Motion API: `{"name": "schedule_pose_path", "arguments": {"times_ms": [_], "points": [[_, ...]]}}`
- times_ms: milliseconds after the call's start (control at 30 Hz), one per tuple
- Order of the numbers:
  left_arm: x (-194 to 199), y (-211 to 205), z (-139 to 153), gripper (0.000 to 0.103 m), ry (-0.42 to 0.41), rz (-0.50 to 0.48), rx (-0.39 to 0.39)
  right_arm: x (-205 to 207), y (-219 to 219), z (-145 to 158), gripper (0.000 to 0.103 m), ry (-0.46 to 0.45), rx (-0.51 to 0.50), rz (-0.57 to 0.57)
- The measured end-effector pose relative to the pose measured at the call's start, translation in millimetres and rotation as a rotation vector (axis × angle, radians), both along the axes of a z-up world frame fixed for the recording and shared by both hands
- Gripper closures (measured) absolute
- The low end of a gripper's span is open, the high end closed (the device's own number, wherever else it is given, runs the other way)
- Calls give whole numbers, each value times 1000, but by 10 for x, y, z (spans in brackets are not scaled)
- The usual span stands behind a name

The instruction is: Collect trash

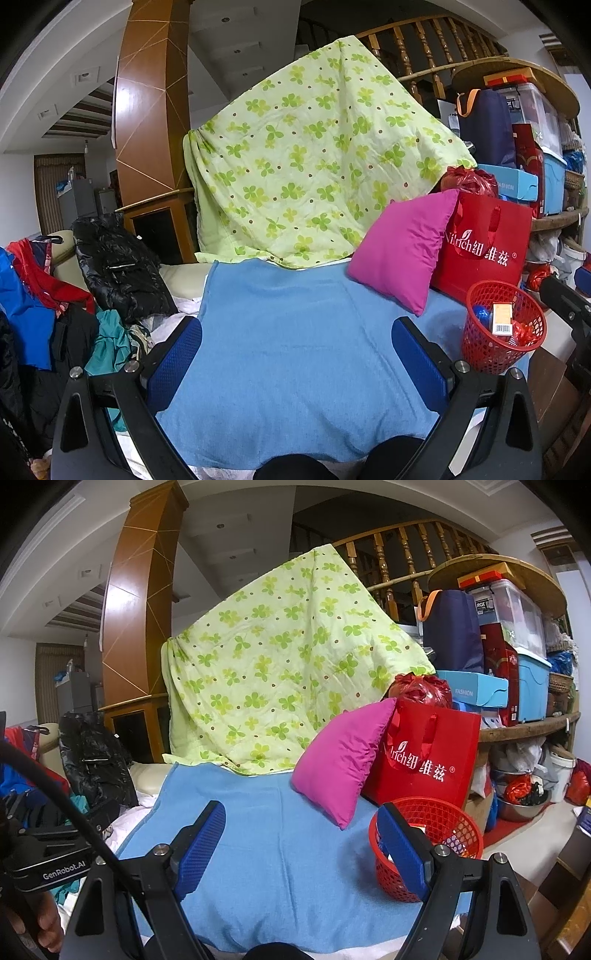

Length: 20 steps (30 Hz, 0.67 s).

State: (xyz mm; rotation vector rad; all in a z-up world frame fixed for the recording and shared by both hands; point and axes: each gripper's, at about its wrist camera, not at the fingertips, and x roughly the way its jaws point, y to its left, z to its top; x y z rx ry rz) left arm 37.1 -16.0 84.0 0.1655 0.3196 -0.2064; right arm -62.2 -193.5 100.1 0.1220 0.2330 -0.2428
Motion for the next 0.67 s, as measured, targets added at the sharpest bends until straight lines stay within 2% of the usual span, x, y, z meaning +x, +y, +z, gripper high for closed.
{"name": "schedule_pose_path", "arguments": {"times_ms": [233,367,600,667], "points": [[162,35,-42,1,14,12,-4,229,-4,0,16,2,-7,24],[355,55,-94,1,52,20,-10,450,24,-63,16,25,2,54],[754,81,-270,1,106,14,-39,1022,15,-304,16,89,22,97],[912,66,-360,1,112,35,-20,1255,-21,-433,16,109,26,95]]}}
